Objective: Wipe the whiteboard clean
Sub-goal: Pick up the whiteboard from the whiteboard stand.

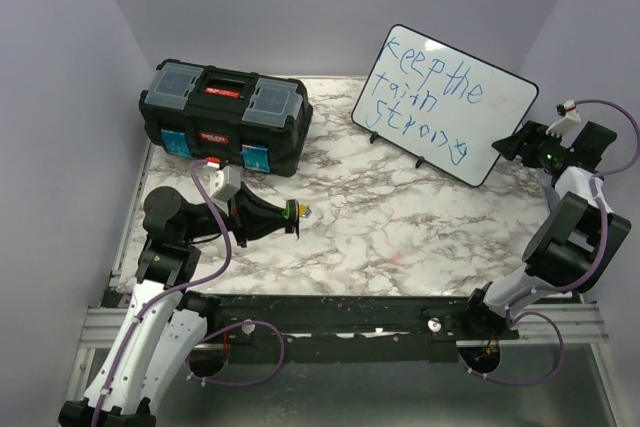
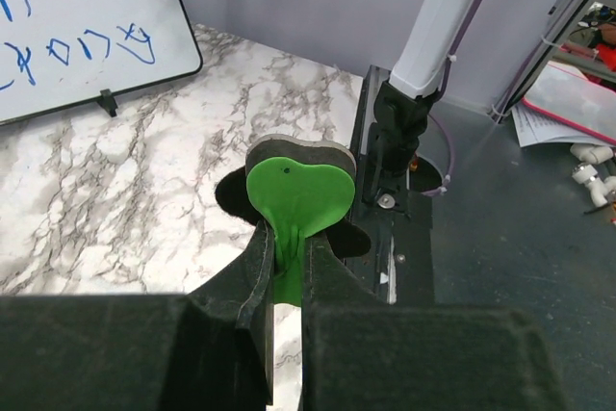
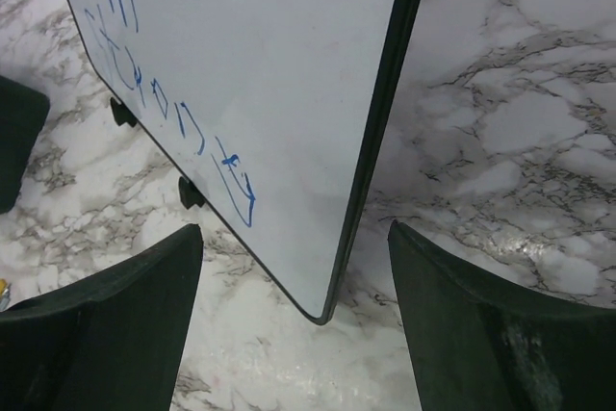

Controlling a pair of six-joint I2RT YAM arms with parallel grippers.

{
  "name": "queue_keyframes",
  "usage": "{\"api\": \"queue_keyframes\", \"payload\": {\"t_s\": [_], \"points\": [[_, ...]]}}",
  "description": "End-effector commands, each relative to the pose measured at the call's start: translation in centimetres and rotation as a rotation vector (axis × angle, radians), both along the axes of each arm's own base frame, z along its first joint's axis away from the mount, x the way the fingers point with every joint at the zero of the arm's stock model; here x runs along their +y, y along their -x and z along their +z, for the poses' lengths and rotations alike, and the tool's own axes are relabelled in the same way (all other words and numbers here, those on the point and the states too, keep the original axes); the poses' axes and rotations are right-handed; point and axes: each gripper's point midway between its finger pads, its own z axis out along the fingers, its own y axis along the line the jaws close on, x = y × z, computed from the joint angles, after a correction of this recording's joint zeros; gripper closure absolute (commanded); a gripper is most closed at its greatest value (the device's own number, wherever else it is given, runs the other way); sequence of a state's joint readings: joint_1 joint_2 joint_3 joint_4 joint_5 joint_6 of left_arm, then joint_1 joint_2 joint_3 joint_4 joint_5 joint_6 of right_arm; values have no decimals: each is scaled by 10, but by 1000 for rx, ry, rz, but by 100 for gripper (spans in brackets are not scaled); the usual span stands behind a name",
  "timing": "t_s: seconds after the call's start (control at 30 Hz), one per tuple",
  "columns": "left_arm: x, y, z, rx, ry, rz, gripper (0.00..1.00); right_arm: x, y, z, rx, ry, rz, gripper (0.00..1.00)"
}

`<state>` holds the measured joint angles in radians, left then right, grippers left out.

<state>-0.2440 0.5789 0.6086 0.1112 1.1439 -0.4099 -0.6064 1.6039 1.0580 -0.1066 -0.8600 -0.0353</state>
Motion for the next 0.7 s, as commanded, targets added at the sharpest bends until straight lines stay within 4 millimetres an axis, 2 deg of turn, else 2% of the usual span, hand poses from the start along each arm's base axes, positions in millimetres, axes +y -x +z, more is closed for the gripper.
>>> {"api": "queue_keyframes", "payload": {"t_s": [0.0,0.3,0.67], "points": [[1,-5,5,-34,-12,29,100,-19,-21,6,-102,20,-69,21],[1,-11,0,-12,-20,41,100,-17,-47,-5,-173,-51,20,29],[0,-18,-4,8,-31,56,100,4,-55,-10,-212,-145,143,41]]}}
